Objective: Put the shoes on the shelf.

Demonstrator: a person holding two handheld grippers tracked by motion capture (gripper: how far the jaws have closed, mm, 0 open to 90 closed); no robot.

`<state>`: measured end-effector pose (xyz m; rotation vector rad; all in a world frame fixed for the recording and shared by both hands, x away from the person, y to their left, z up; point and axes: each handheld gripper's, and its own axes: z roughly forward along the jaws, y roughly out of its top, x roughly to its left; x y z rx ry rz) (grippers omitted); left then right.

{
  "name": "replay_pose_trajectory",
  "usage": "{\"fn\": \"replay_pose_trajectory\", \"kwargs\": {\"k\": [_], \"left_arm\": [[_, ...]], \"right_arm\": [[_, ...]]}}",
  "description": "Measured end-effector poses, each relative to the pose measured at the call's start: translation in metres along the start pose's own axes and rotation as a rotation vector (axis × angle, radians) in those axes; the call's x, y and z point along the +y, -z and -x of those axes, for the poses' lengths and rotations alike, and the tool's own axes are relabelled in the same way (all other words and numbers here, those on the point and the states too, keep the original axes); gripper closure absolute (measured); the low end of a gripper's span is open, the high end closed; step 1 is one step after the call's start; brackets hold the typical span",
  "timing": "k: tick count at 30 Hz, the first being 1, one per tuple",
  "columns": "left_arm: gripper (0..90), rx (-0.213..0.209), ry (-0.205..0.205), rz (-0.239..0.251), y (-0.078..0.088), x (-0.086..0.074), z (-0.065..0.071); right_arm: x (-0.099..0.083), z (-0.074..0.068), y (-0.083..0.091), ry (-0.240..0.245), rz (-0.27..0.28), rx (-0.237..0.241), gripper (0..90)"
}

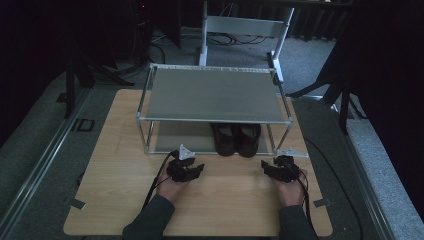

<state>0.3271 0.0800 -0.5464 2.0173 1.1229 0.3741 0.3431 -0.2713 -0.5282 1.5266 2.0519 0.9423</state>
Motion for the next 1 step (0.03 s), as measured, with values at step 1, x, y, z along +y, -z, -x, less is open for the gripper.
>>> {"fn": "replay_pose_trajectory", "kwargs": {"k": [1], "left_arm": [[54.1,0.001,0.001,-0.003,0.0023,-0.0027,0.0003]], "right_arm": [[0.0,0.001,-0.0004,0.002,-0.001,-0.002,44.6]]}}
